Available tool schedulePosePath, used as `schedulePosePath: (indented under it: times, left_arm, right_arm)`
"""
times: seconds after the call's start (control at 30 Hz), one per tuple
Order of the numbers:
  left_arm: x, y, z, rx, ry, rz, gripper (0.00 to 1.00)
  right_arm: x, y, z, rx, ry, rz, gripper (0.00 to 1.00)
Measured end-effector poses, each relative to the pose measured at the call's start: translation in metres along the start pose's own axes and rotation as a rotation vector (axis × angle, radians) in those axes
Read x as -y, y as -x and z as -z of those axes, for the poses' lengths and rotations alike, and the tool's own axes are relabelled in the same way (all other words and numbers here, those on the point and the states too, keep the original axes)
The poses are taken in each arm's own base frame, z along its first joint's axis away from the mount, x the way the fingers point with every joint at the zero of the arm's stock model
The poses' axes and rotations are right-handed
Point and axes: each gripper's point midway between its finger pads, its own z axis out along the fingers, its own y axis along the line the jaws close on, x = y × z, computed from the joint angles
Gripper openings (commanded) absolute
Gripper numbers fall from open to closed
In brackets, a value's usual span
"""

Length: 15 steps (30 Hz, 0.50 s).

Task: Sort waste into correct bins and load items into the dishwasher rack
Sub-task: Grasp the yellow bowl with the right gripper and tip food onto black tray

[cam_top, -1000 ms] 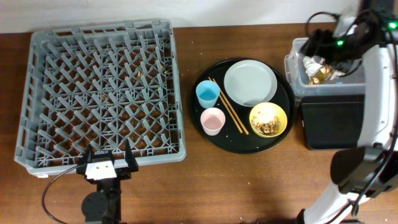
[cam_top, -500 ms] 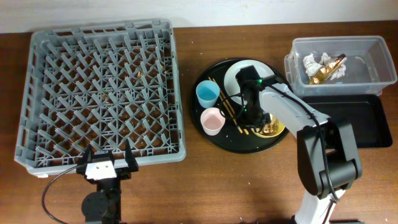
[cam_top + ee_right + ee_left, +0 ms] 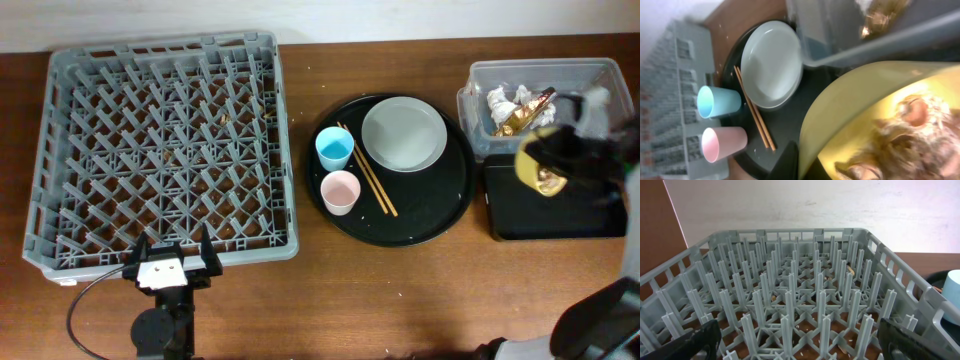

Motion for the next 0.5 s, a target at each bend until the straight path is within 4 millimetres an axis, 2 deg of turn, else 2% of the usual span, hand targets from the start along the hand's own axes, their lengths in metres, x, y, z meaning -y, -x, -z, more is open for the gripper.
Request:
schedulePosePath:
  times: [0.03, 0.2, 0.23, 0.3, 0.33, 0.43, 0.5]
  left_arm:
    - [0.000, 0.000, 0.000, 0.000, 0.001, 0.000, 0.99]
    - [0.000, 0.000, 0.000, 0.000, 0.001, 0.000, 0.99]
    - [0.000, 0.000, 0.000, 0.000, 0.000, 0.000, 0.99]
    - [0.000, 0.000, 0.000, 0.000, 0.000, 0.000, 0.99]
    - [0.000, 0.000, 0.000, 0.000, 0.001, 0.000, 0.99]
    - [0.000, 0.000, 0.000, 0.000, 0.000, 0.000, 0.99]
    - [0.000, 0.000, 0.000, 0.000, 0.001, 0.000, 0.99]
  right_arm:
    - [0.018, -0.001, -0.002, 0.043, 0.078, -0.042, 0.04]
    - [0.049, -0.005, -0.026, 0.150, 0.447, -0.161, 0.04]
    - [0.050, -0.004, -0.024, 0.169, 0.550, -0.207, 0.04]
    - [0.058, -0.003, -0.020, 0.187, 0.646, -0.297, 0.04]
    - [0.068, -0.003, -0.015, 0.189, 0.676, -0.386, 0.04]
    - [0.076, -0.002, -0.004, 0.140, 0.728, -0.651, 0.04]
    - [0.078, -0.002, -0.001, 0.125, 0.741, -0.717, 0.04]
